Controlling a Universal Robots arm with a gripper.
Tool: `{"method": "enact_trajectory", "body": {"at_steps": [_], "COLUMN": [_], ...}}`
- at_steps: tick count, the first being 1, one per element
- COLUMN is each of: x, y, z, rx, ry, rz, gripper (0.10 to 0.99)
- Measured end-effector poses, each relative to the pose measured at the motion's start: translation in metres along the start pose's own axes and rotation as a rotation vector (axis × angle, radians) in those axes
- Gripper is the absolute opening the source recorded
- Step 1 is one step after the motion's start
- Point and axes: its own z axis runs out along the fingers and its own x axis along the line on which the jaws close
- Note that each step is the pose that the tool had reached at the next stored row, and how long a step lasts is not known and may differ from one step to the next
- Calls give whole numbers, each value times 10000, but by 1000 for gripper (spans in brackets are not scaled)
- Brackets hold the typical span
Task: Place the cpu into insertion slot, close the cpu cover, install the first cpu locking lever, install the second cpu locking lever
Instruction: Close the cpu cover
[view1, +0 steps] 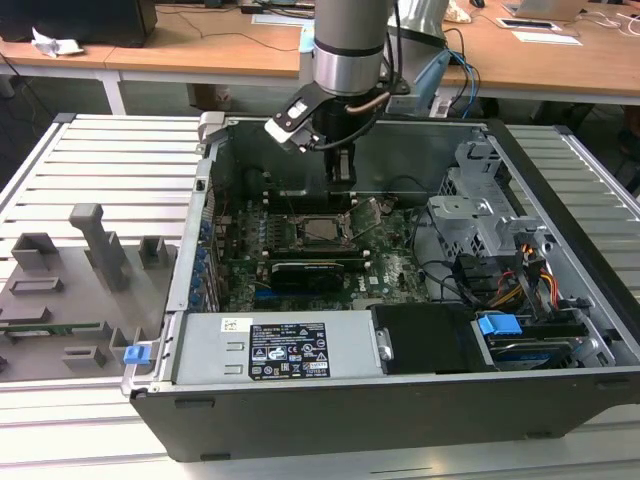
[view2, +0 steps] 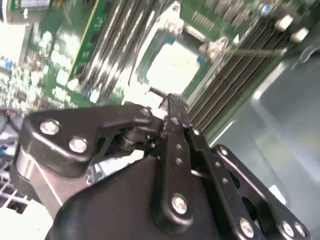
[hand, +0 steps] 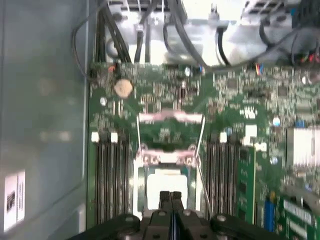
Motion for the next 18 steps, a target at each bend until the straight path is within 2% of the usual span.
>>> {"method": "enact_trajectory", "body": {"at_steps": [2,6,8,11,18], "x": [-1,-2,-4,-5,-47], "y": [62,140,267,345,462], "z": [3,7,12,19,40], "rx": [0,2,17,16,16], "ry": [5,15,15,16,18], "rz": [-106,-486,-515,-515,-515], "gripper": [106,106,106,106,106]}}
